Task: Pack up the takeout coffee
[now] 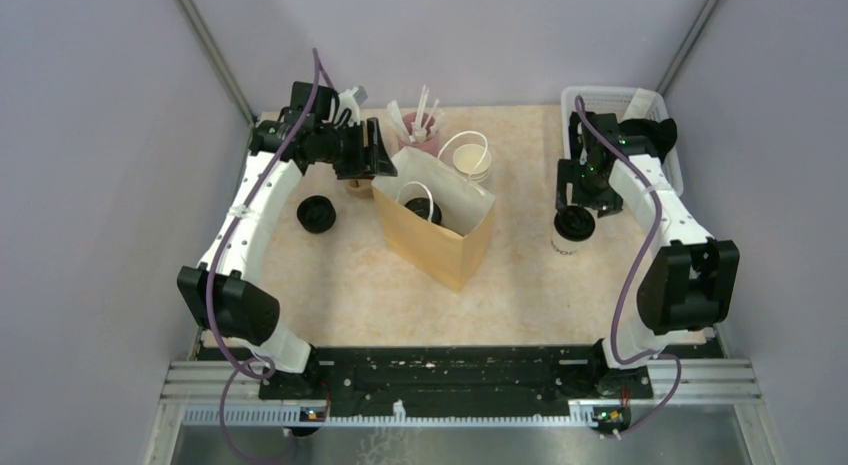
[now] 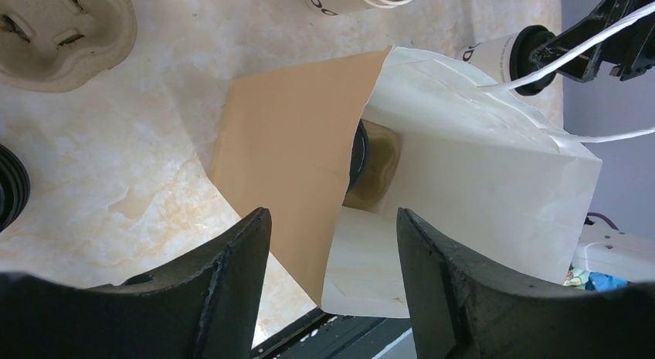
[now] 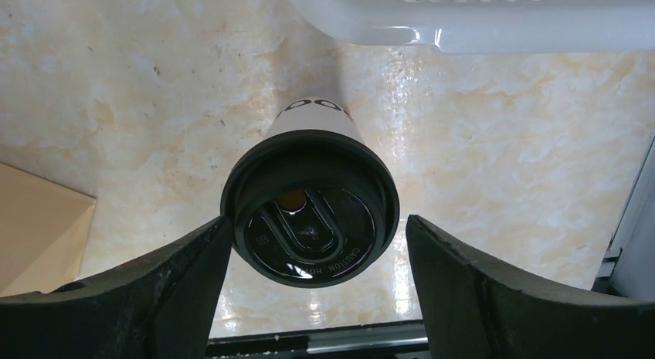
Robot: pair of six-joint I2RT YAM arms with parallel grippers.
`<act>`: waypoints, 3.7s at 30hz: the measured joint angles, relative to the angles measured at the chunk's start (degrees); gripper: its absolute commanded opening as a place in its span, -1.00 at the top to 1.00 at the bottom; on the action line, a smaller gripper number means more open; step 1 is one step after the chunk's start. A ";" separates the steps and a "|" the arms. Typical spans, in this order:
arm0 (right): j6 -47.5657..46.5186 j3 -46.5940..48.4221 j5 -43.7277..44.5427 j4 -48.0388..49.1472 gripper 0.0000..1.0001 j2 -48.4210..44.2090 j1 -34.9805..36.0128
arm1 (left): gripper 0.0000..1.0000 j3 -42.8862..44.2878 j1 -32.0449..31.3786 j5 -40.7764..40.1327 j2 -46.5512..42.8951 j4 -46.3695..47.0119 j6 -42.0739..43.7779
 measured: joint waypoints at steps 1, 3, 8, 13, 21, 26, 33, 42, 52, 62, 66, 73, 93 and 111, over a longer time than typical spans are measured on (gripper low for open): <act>-0.24 0.00 -0.13 -0.02 -0.65 0.00 0.00 | -0.35 -0.09 0.00 0.00 0.00 0.00 0.00; -0.46 0.00 -0.33 -0.07 -0.65 0.00 0.00 | -0.35 -0.15 0.00 0.00 0.00 0.00 0.00; -0.98 0.00 -1.27 -0.09 -0.65 -0.04 0.00 | -0.35 -0.28 0.00 0.02 0.00 0.11 -0.02; -1.31 -0.70 -2.45 0.13 -0.64 -0.04 0.00 | -0.36 -0.28 0.00 0.11 0.02 0.15 -0.02; -1.38 -1.95 -2.49 0.20 -0.56 -0.04 0.00 | -0.35 -0.48 0.00 0.44 0.00 0.20 -0.02; -1.79 -2.25 -2.34 0.24 -0.54 -0.04 0.00 | -0.34 -0.85 0.00 0.42 0.00 0.20 -0.02; -2.32 -2.58 -1.57 0.42 -0.49 -0.04 0.07 | -0.34 -0.90 0.00 0.24 0.00 0.20 -0.02; -2.23 -2.54 -0.26 0.48 -0.23 -0.04 0.70 | -0.30 -0.07 -0.39 -0.42 0.20 -0.11 -0.02; -1.14 4.46 -2.99 -1.27 0.12 -8.52 0.70 | -0.11 3.72 -1.79 -2.73 3.63 -1.29 1.01; 6.97 25.81 -23.12 5.86 0.15 -19.06 5.70 | 0.30 7.61 -2.97 -4.79 7.93 -0.98 1.55; 8.87 37.59 -26.14 5.64 0.16 -14.71 12.94 | 0.58 8.22 -3.78 -5.51 8.74 -0.63 1.42; 7.08 50.21 -23.41 -1.62 0.20 -3.80 26.99 | 0.90 5.18 -4.68 -8.17 6.75 2.19 1.07; 6.73 50.97 -18.32 -8.41 0.26 -1.75 31.45 | 0.31 -4.22 -5.97 -15.41 -4.59 0.57 -10.29; -0.96 54.14 -13.94 -14.40 0.34 -0.46 37.92 | 1.00 -3.23 -11.30 -23.50 -2.62 1.64 -3.15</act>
